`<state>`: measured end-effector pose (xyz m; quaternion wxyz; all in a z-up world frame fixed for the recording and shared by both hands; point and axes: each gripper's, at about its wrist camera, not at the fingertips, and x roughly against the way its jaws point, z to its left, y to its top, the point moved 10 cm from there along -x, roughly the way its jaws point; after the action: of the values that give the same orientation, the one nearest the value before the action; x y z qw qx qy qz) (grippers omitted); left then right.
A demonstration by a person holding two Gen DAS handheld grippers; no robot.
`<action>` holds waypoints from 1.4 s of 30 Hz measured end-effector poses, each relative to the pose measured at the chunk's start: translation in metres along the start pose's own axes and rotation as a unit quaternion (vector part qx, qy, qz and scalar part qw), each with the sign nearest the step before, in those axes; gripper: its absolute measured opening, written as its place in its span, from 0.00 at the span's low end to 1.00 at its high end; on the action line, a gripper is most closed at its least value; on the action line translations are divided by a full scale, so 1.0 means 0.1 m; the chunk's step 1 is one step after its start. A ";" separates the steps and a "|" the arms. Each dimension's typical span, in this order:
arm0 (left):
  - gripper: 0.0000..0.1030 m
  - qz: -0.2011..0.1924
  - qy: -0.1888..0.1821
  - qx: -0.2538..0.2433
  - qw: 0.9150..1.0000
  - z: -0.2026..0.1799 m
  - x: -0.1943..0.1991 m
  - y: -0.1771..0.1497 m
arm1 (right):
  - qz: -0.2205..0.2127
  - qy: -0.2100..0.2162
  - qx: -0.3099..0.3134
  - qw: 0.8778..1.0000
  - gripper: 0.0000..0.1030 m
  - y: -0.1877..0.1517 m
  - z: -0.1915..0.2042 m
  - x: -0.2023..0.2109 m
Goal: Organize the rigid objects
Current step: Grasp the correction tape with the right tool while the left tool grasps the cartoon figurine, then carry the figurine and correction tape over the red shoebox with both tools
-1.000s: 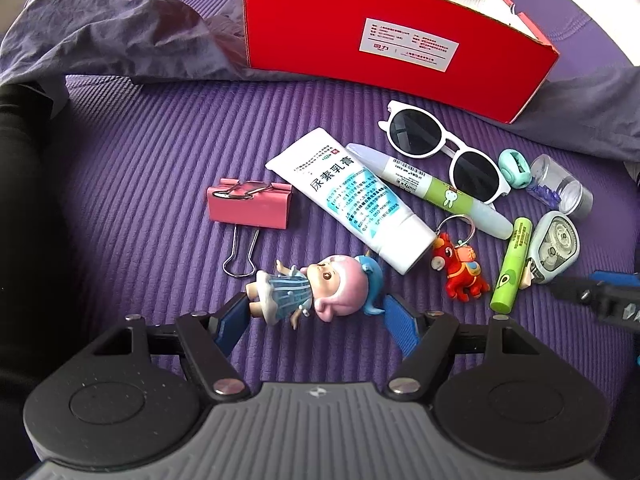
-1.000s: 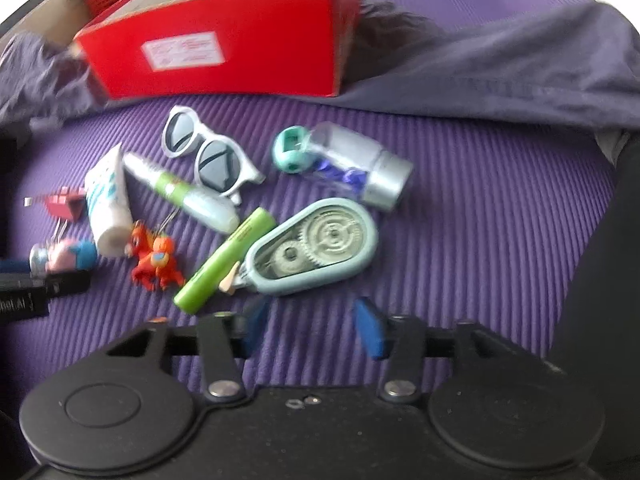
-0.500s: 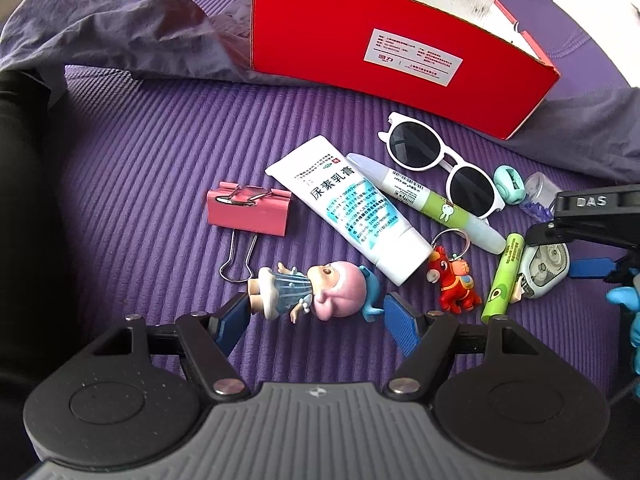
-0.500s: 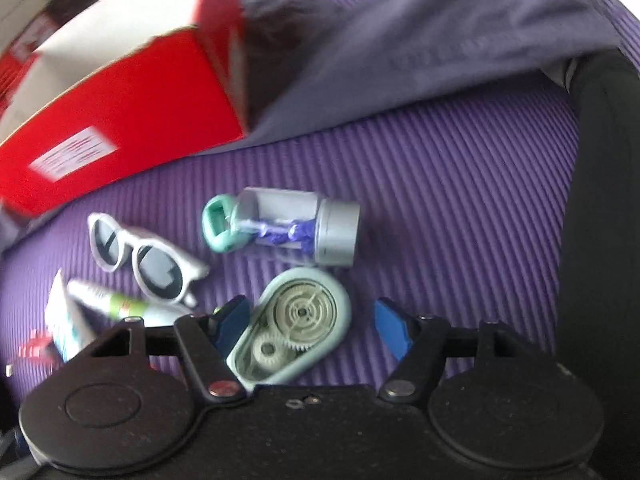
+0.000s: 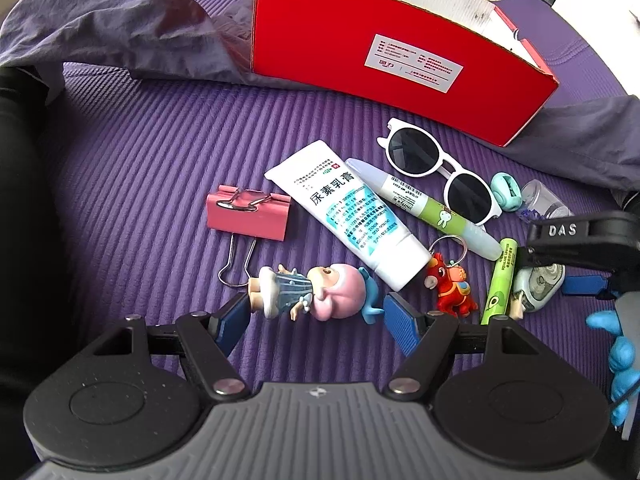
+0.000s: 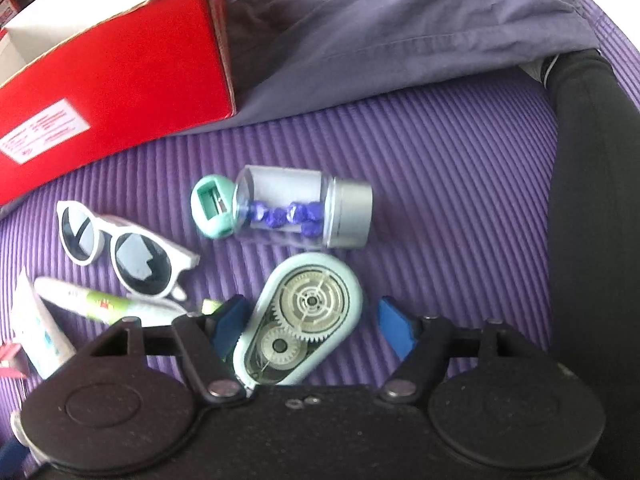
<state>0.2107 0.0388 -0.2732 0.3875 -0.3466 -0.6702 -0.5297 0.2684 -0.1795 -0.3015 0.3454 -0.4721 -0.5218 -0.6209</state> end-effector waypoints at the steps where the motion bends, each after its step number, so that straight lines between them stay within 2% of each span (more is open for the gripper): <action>1: 0.71 0.000 0.001 -0.001 1.000 0.00 0.00 0.00 | -0.004 0.003 0.004 1.000 0.67 -0.03 -0.02 0.01; 2: 0.71 0.001 0.001 -0.001 1.000 0.00 0.00 0.00 | -0.009 0.006 0.008 1.000 0.64 -0.01 -0.02 0.02; 3: 0.71 0.001 0.001 -0.001 1.000 0.00 0.00 -0.01 | -0.013 0.005 0.011 1.000 0.56 -0.05 -0.05 0.04; 4: 0.71 0.001 0.001 -0.001 1.000 0.00 0.00 -0.01 | -0.016 0.008 0.015 1.000 0.55 -0.07 -0.08 0.06; 6: 0.71 0.000 0.001 -0.002 1.000 0.00 0.00 -0.01 | -0.021 0.016 0.030 0.999 0.45 -0.11 -0.12 0.09; 13: 0.70 -0.012 0.004 -0.014 1.000 -0.03 0.07 0.01 | -0.031 0.041 0.040 0.998 0.44 -0.27 -0.31 0.26; 18: 0.69 -0.017 0.002 -0.014 1.000 -0.05 0.13 0.04 | -0.046 0.075 0.042 0.995 0.44 -0.16 -0.28 0.54; 20: 0.54 -0.019 0.000 -0.016 1.000 -0.06 0.16 0.07 | -0.055 0.086 0.051 0.993 0.44 -0.13 -0.25 0.64; 21: 0.34 -0.017 -0.008 -0.017 1.000 -0.08 0.17 0.08 | -0.060 0.094 0.057 0.992 0.44 -0.12 -0.24 0.71; 22: 0.34 -0.013 -0.021 -0.014 1.000 -0.10 0.17 0.08 | -0.065 0.099 0.062 0.991 0.44 -0.11 -0.22 0.77; 27: 0.34 0.000 -0.023 -0.017 1.000 -0.11 0.16 0.07 | -0.081 0.118 0.081 0.986 0.44 -0.02 -0.15 0.94; 29: 0.36 0.003 -0.032 -0.002 0.999 -0.06 0.21 0.07 | -0.081 0.126 0.078 0.986 0.45 0.00 -0.16 0.95; 31: 0.46 0.002 -0.024 0.008 1.000 0.01 0.24 0.08 | -0.081 0.131 0.077 0.985 0.45 -0.01 -0.14 0.93; 32: 0.57 0.001 -0.020 0.011 1.000 0.03 0.24 0.09 | -0.081 0.133 0.077 0.985 0.45 -0.02 -0.14 0.93; 33: 0.63 0.002 -0.015 0.013 1.000 0.06 0.23 0.09 | -0.080 0.135 0.077 0.985 0.45 -0.03 -0.14 0.92; 35: 0.63 0.007 -0.005 0.017 1.000 0.09 0.19 0.11 | -0.076 0.140 0.074 0.984 0.45 -0.06 -0.14 0.90; 38: 0.63 0.029 -0.017 0.034 0.999 0.07 0.09 0.10 | -0.072 0.144 0.072 0.984 0.45 -0.08 -0.14 0.86; 42: 0.64 0.054 -0.023 0.085 0.995 0.04 -0.06 0.07 | -0.069 0.149 0.064 0.984 0.45 -0.09 -0.18 0.84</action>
<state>0.2193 0.0440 -0.2757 0.4283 -0.3597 -0.7020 -0.4410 0.2294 -0.1901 -0.2248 0.4050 -0.3139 -0.5348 -0.6719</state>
